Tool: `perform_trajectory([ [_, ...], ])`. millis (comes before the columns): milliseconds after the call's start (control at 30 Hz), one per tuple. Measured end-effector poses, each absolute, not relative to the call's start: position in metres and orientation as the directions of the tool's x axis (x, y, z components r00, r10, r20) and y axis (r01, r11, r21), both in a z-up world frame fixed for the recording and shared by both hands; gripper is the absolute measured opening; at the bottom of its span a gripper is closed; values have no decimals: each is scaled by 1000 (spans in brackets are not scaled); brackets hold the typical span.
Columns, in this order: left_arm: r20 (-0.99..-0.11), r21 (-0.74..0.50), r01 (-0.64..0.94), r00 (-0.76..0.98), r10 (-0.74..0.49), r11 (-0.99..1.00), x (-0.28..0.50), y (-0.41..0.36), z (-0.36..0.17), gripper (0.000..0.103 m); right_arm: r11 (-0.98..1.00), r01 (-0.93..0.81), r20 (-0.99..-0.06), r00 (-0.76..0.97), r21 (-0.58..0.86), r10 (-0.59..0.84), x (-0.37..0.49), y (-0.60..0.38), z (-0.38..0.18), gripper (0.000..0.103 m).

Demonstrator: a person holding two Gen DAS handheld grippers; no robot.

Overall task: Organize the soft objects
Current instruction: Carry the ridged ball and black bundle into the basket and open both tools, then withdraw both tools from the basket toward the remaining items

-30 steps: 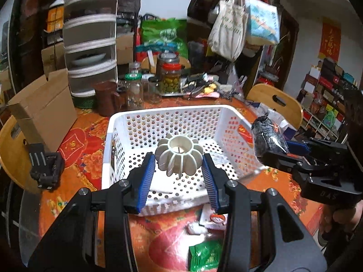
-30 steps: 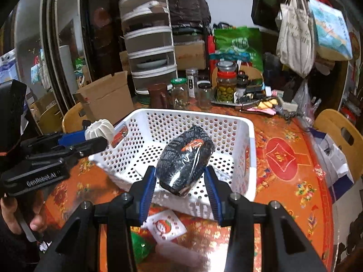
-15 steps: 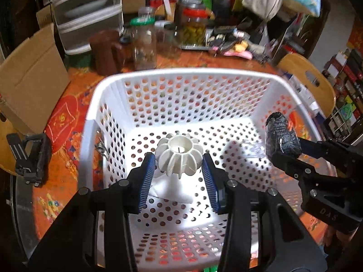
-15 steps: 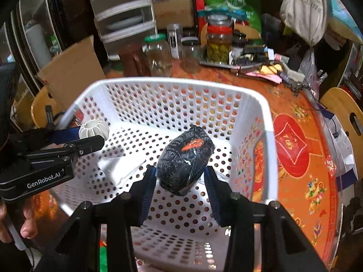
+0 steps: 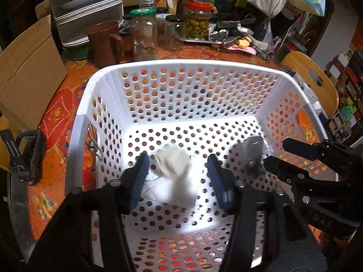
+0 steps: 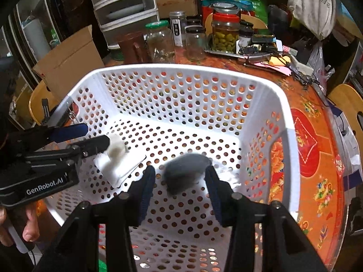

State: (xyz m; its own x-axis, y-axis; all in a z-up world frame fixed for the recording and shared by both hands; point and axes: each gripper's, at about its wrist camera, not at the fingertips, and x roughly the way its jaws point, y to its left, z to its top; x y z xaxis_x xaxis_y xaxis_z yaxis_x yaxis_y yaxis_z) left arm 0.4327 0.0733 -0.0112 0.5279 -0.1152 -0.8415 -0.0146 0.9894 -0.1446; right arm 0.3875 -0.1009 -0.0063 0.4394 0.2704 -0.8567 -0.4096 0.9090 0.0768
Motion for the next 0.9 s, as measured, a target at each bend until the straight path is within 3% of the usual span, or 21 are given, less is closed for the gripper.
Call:
perform_trajectory([
  [67, -832, -155, -8, 540, -126, 988, 428, 74, -7, 59, 907, -412, -840, 460, 86, 289, 383, -104, 1, 56],
  [100, -825, -151, -7, 552, -122, 989, 424, 73, -3, 63, 906, -414, -832, 469, 90, 297, 380, -107, 5, 63],
  [167, -804, -138, -2, 584, -111, 990, 414, 72, 6, 80, 905, -415, -812, 497, 88, 307, 371, -112, 14, 78],
  [200, -787, -138, 5, 607, -112, 990, 408, 72, 13, 82, 904, -417, -800, 510, 90, 315, 366, -115, 19, 84],
  [333, -735, -151, 20, 666, -126, 988, 383, 75, 33, 87, 897, -427, -762, 541, 115, 356, 346, -130, 36, 87],
  [400, -712, -153, 21, 691, -125, 988, 369, 78, 42, 88, 897, -428, -748, 558, 112, 359, 334, -136, 41, 99],
  [667, -631, -148, 36, 766, -122, 988, 306, 80, 67, 99, 901, -416, -686, 622, 121, 379, 290, -155, 53, 103],
  [900, -571, -80, 66, 815, -100, 995, 237, 63, 84, 102, 899, -419, -632, 664, 127, 399, 244, -166, 65, 103],
])
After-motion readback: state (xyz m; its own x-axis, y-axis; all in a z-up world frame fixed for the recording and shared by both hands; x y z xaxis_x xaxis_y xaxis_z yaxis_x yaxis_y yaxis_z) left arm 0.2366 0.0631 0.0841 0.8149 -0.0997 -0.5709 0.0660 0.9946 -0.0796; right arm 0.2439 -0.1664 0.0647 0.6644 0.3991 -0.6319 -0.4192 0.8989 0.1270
